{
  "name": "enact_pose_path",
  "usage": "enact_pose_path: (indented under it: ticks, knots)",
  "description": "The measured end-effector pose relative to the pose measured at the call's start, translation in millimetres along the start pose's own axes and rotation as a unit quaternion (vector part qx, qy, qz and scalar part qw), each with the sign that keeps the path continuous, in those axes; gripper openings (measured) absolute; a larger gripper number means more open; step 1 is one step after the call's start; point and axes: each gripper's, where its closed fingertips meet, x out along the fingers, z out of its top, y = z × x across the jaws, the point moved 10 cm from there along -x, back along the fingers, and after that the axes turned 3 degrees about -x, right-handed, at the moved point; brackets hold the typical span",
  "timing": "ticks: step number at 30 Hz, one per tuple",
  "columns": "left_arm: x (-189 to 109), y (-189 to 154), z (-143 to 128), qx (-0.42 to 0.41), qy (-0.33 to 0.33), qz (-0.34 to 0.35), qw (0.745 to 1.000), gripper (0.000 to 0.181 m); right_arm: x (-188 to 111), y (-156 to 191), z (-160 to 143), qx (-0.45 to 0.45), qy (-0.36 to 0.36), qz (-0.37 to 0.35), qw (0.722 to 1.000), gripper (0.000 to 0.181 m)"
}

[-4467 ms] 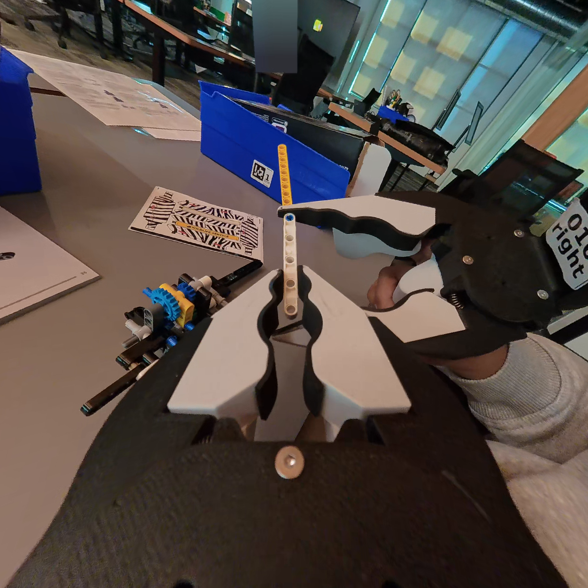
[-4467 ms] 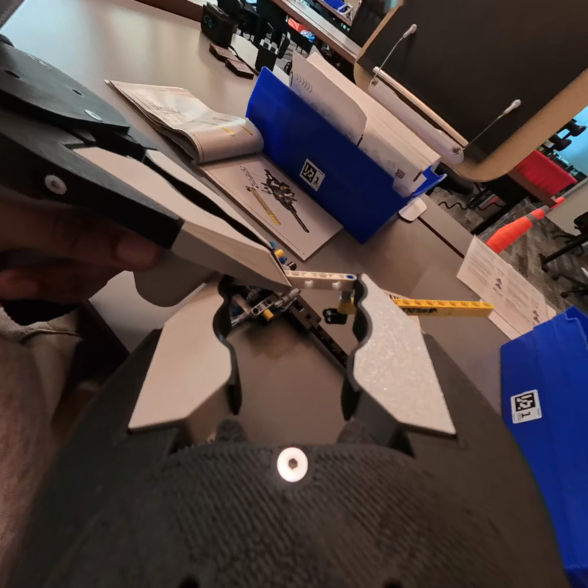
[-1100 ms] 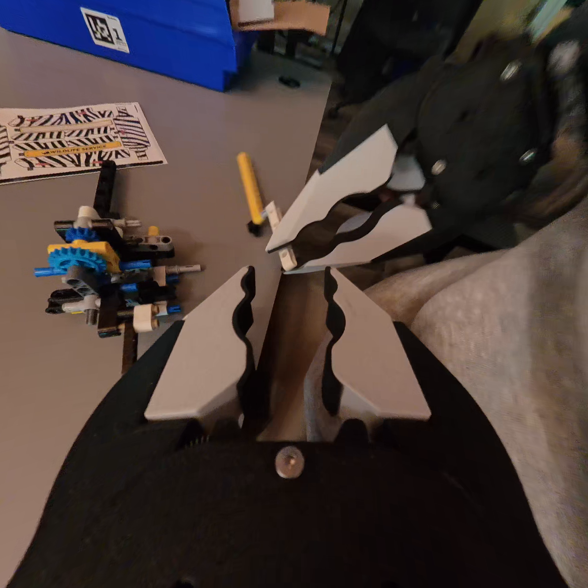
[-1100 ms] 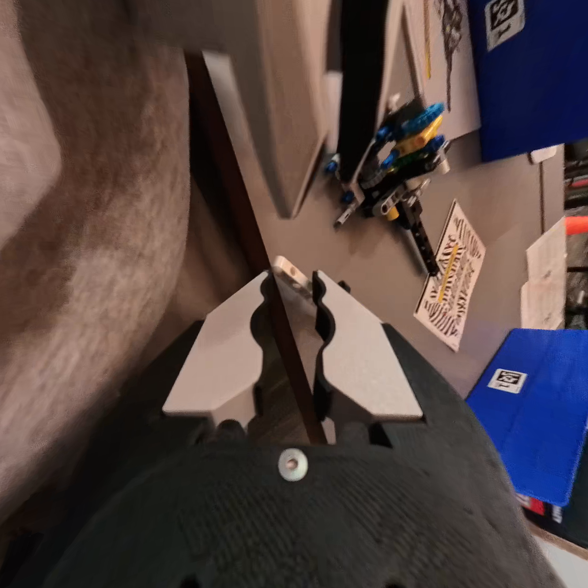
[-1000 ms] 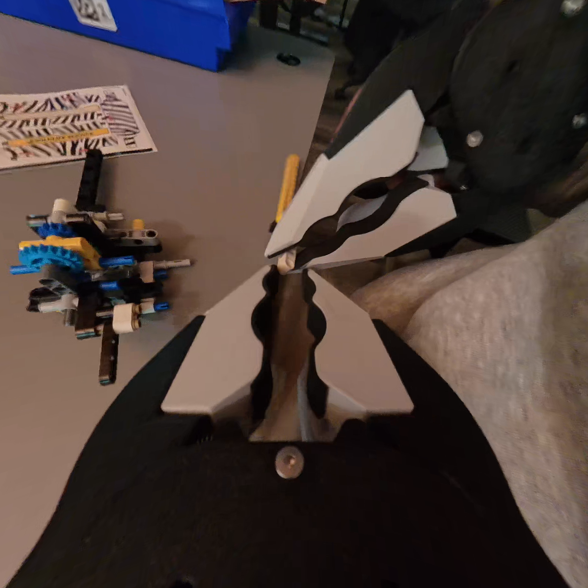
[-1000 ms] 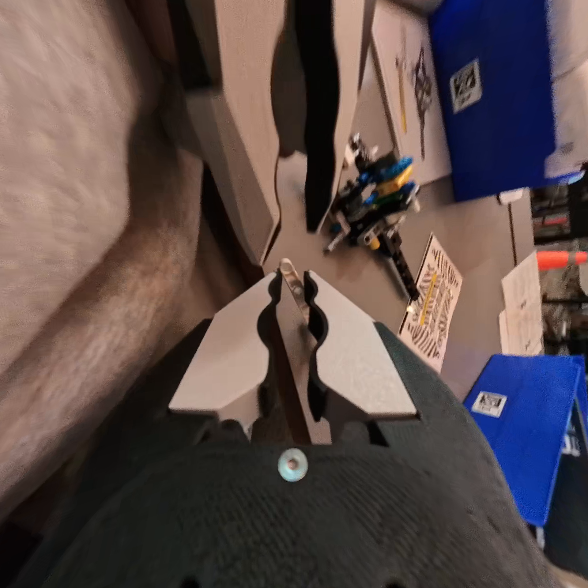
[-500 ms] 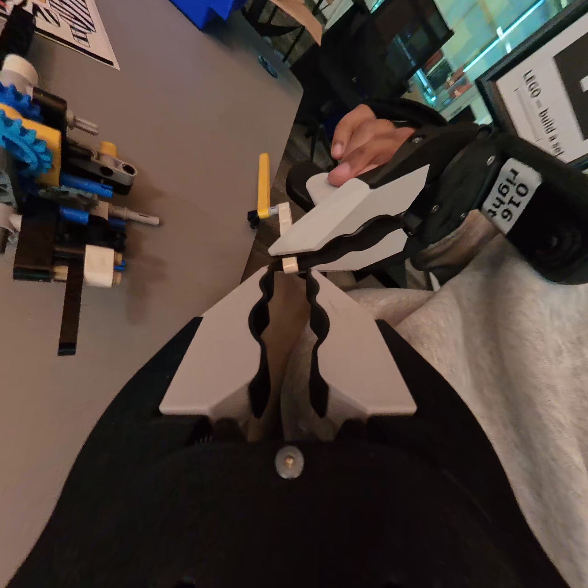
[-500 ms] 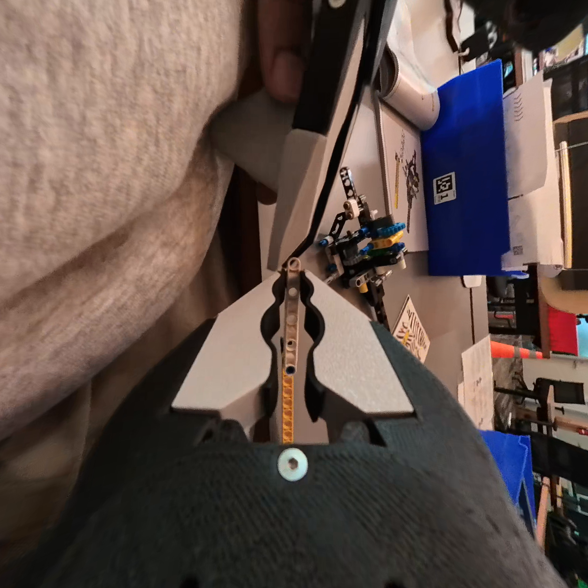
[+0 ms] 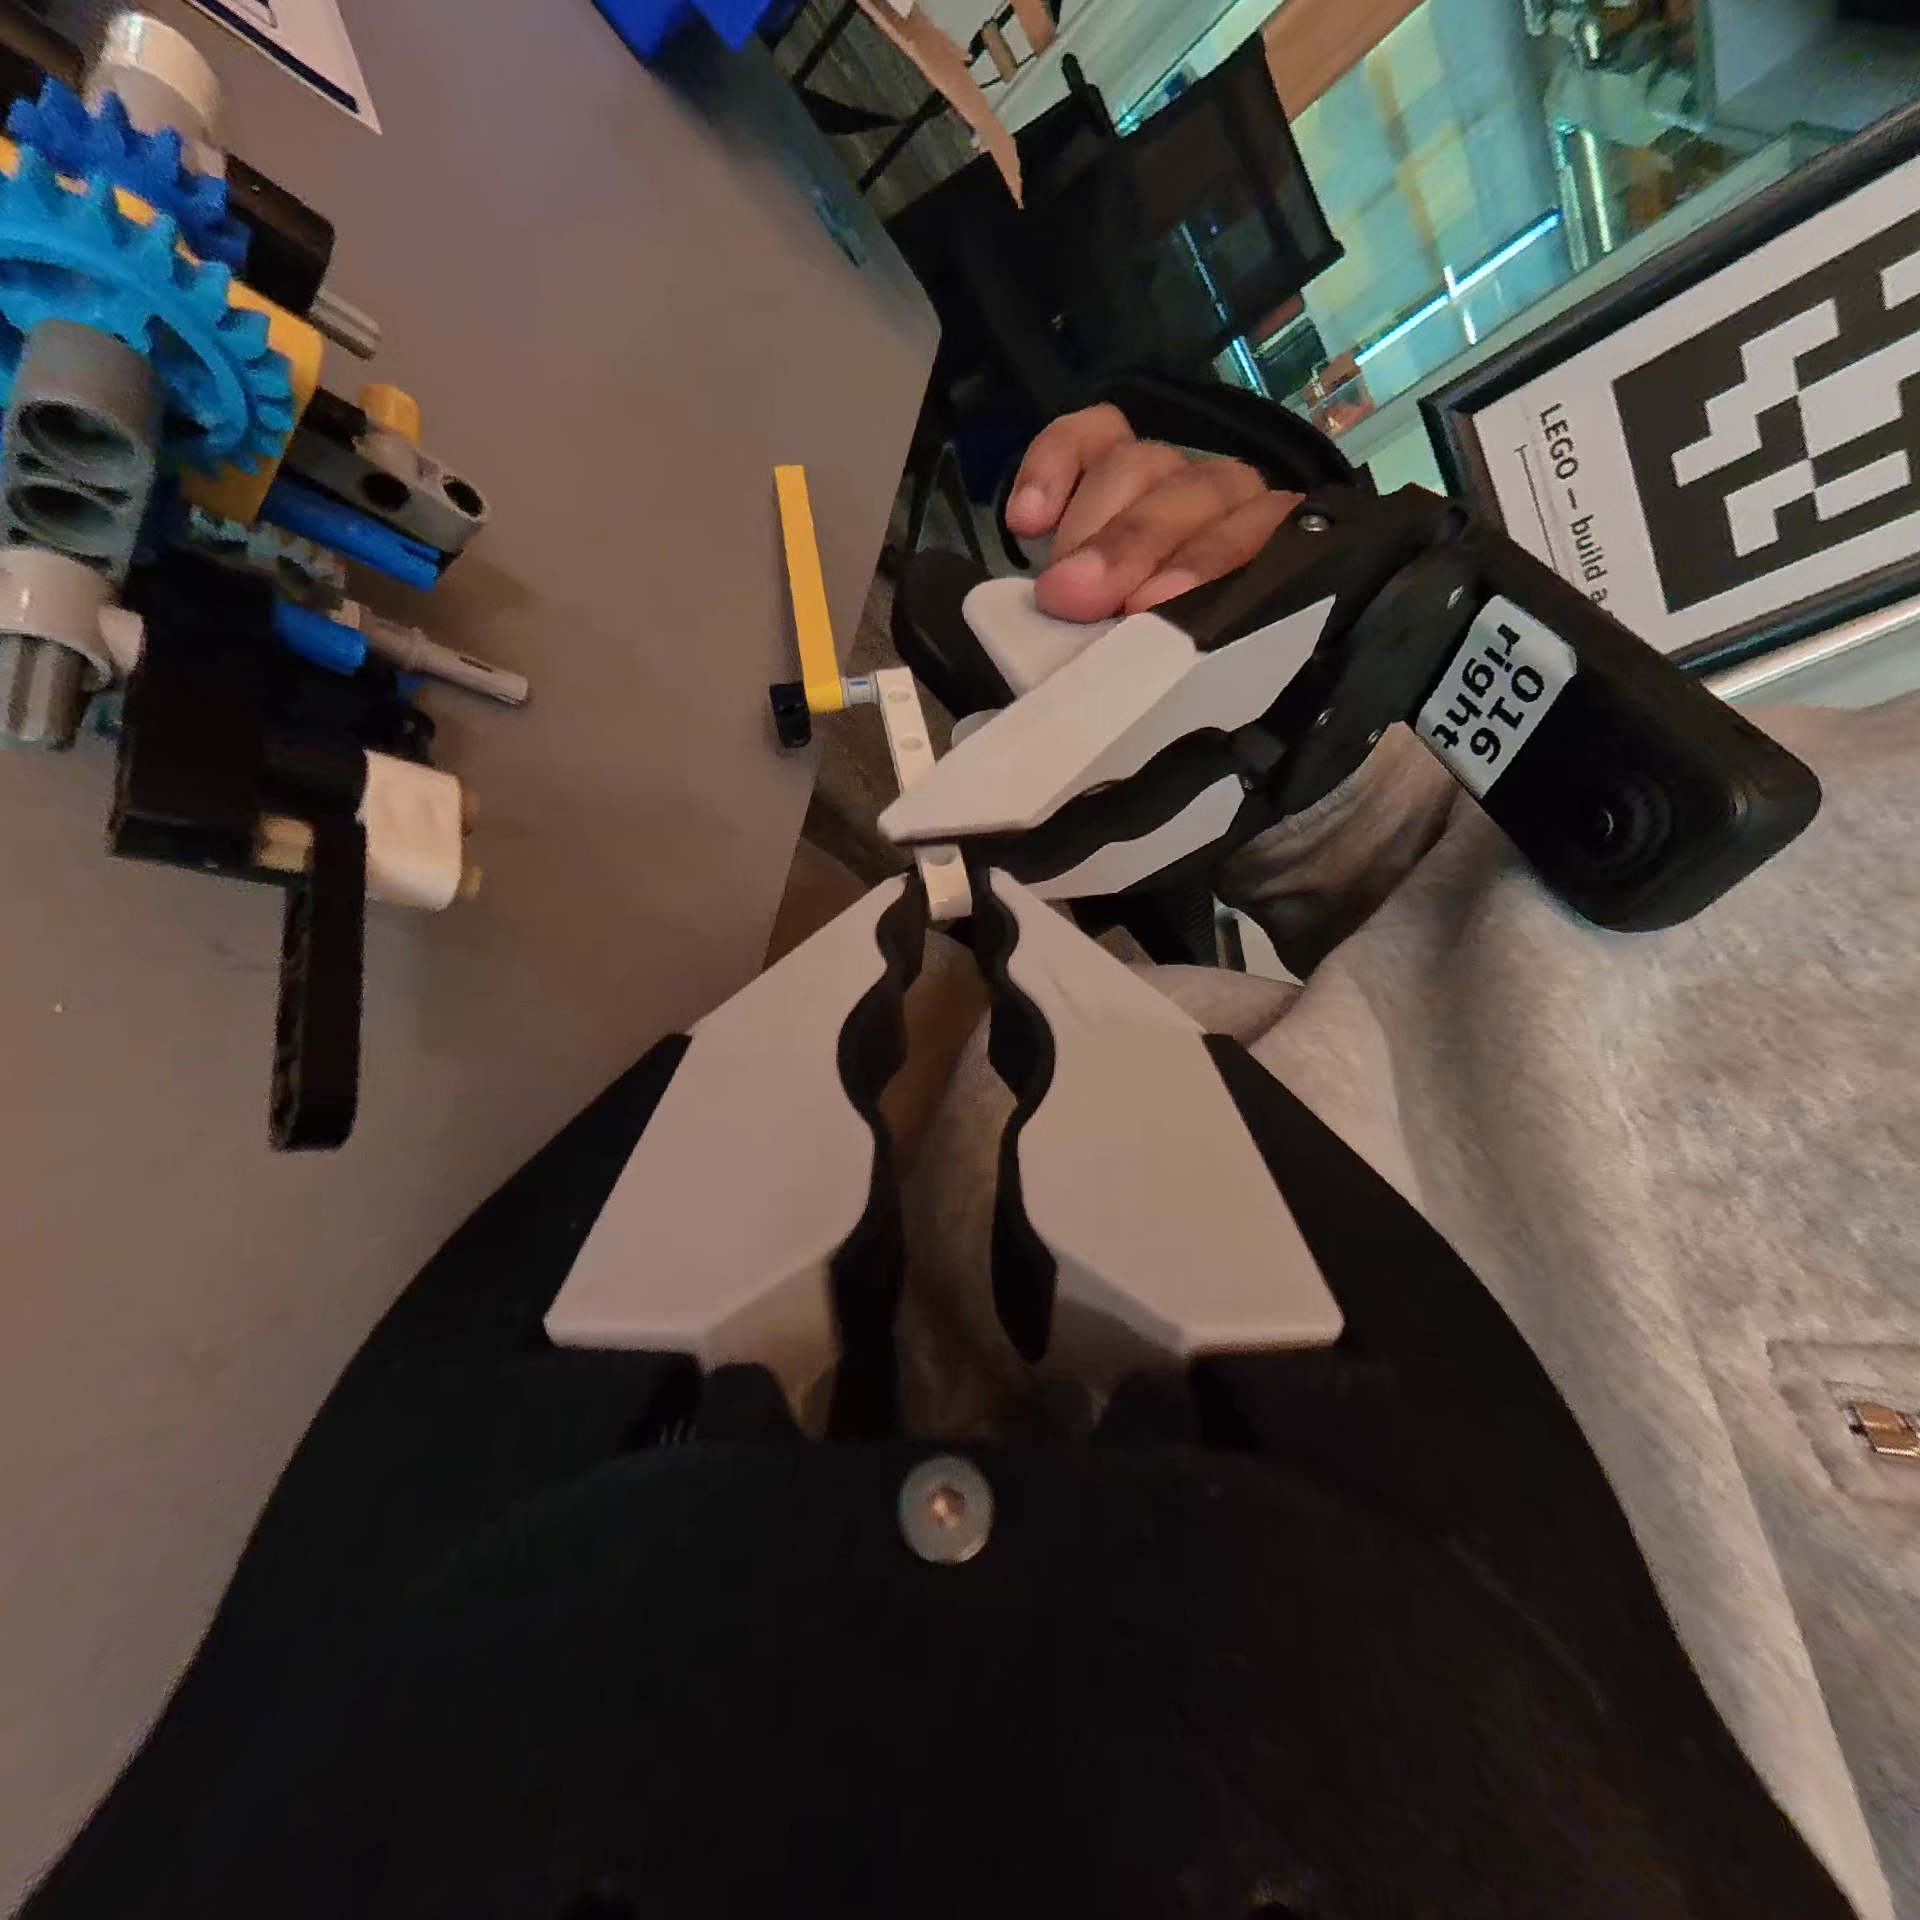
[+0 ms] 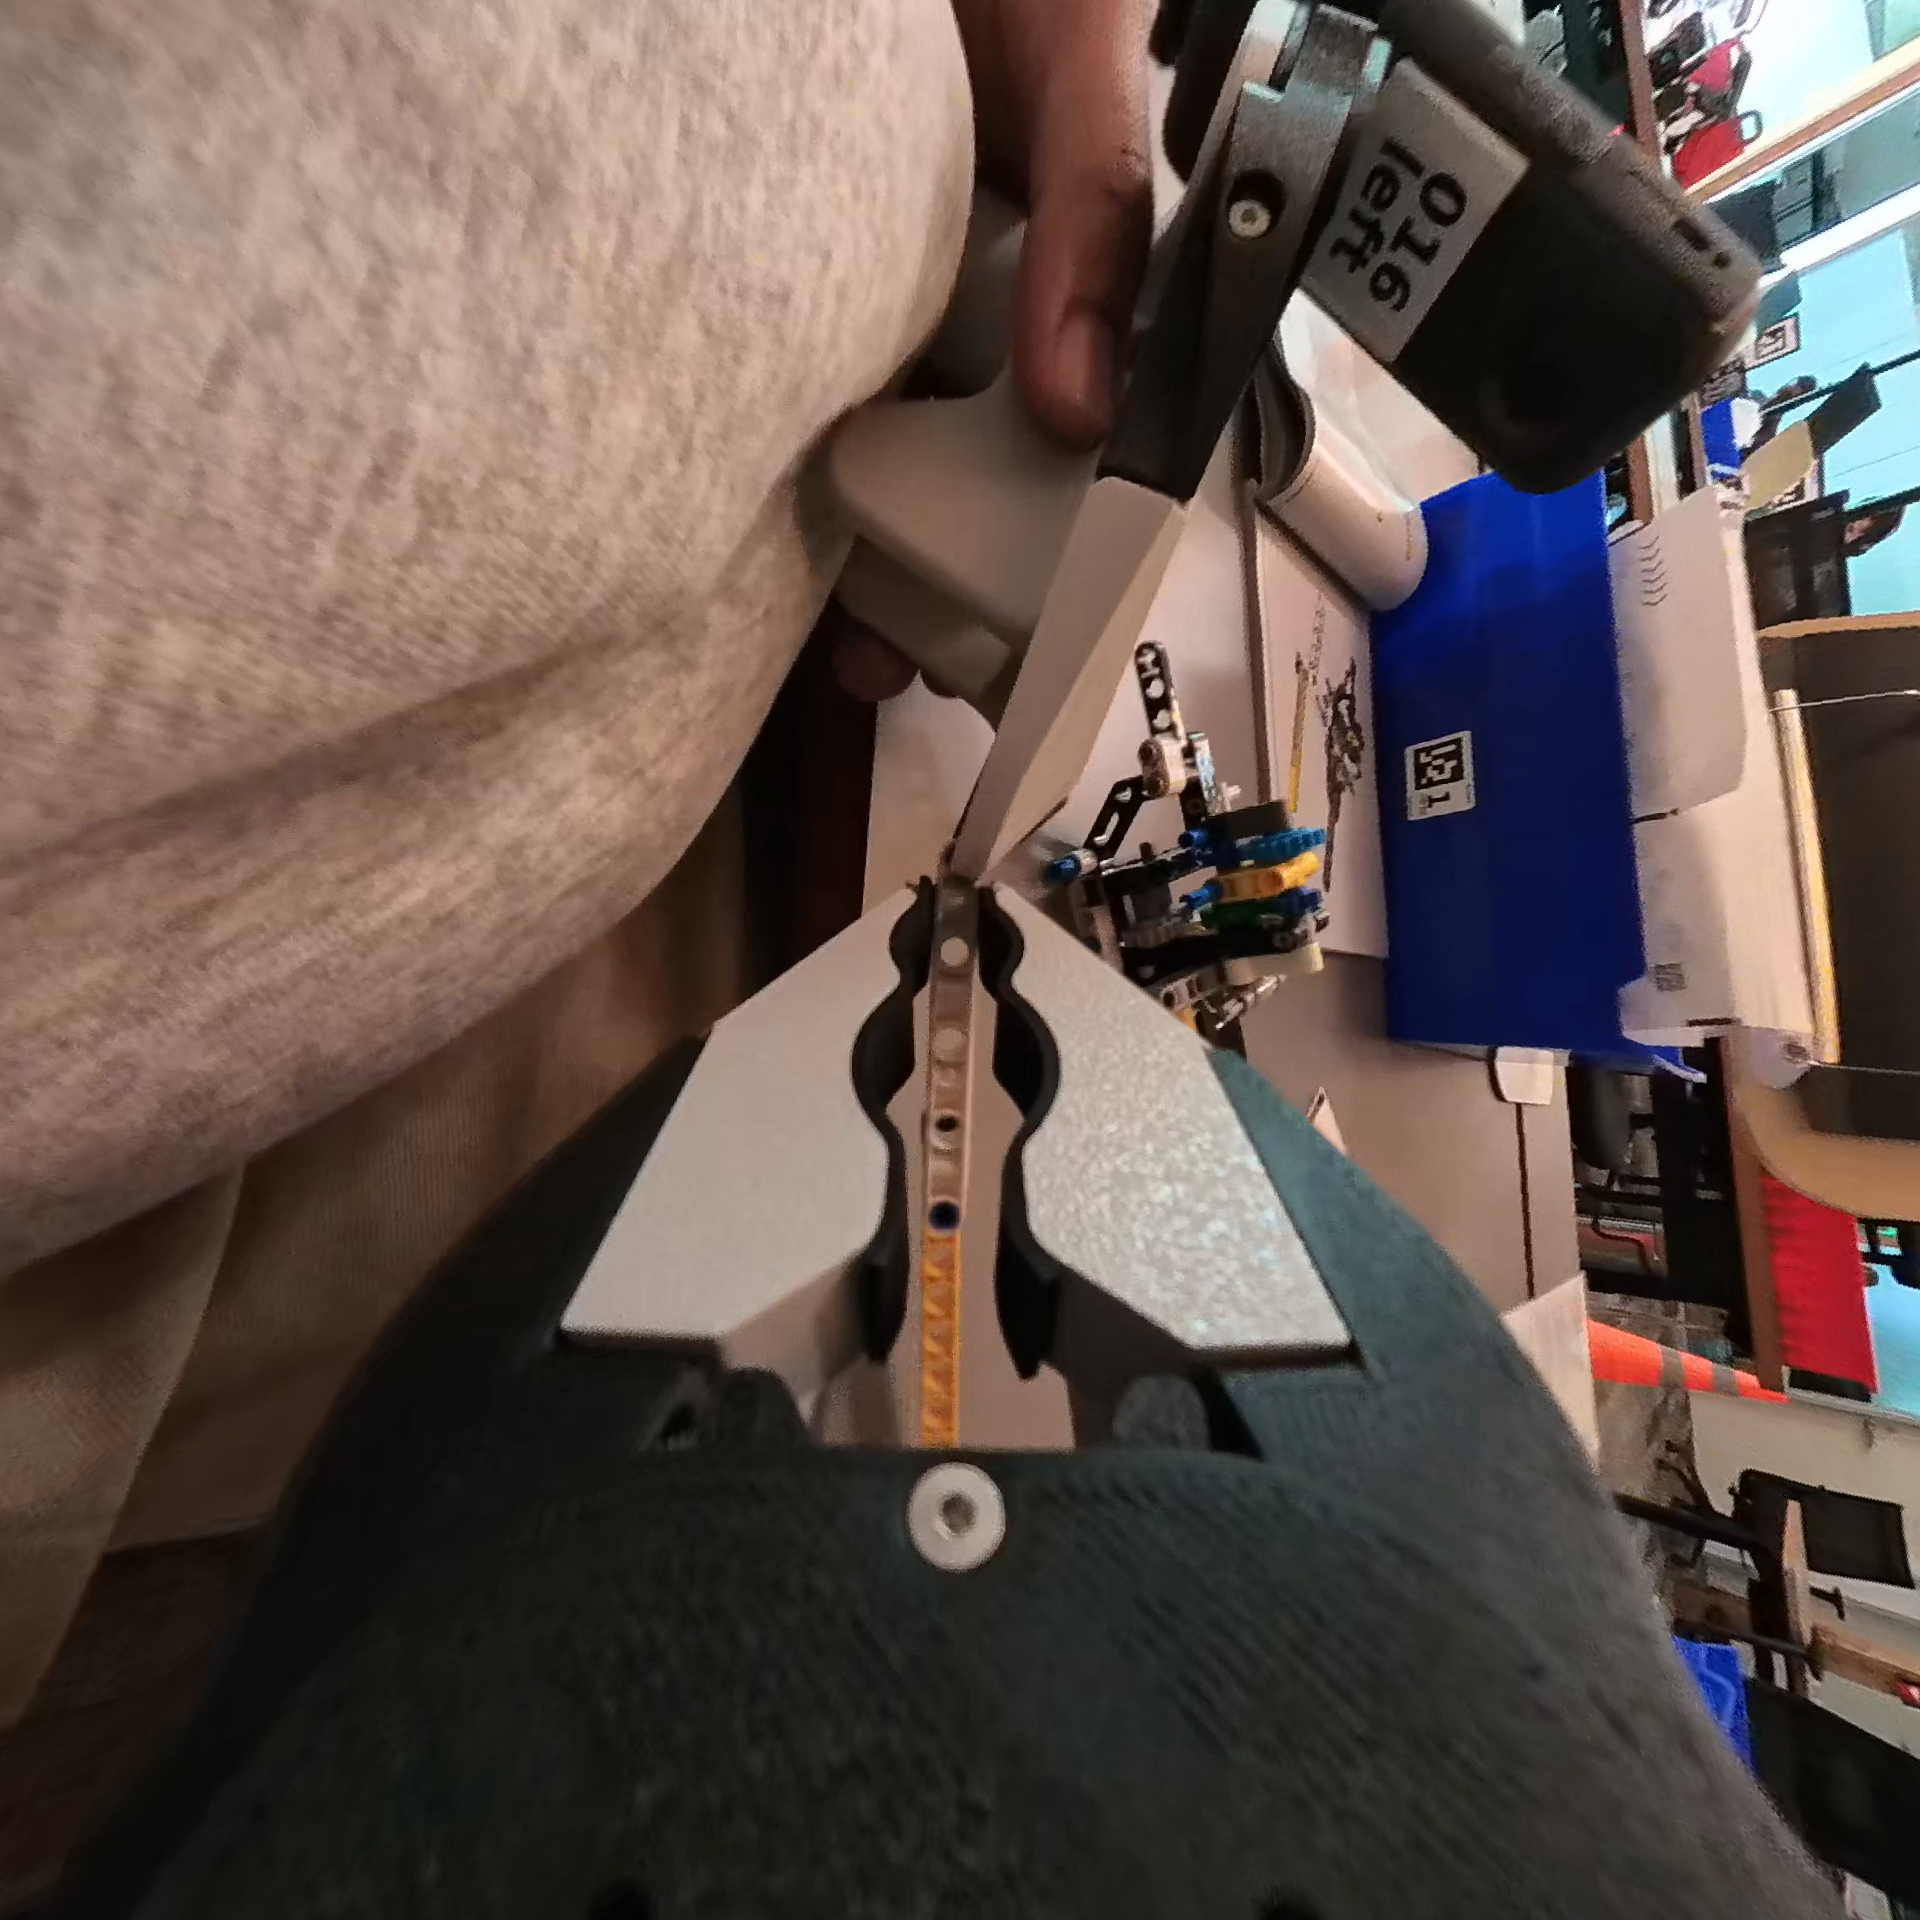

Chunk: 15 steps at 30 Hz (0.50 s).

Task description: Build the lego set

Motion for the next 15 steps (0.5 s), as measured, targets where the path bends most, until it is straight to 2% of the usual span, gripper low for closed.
enact_pose_path:
  ticks: [3,8,11,15]
  knots:
    - [-2,3,0,-0.016,-0.014,0.010,1.000,0.007,2,-1,-3,0.007,0.008,-0.019,1.000,0.017]
    - [-11,11,2,-0.065,-0.061,0.011,0.996,0.006,-1,-12,-20,0.065,0.052,-0.068,0.994,0.056]
    - [-14,13,5,-0.088,-0.084,0.004,0.993,0.006,-9,-19,-31,0.123,0.066,-0.100,0.985,0.057]
    - [-16,15,6,-0.103,-0.094,0.004,0.990,0.006,-14,-22,-29,0.182,0.056,-0.117,0.975,0.042]
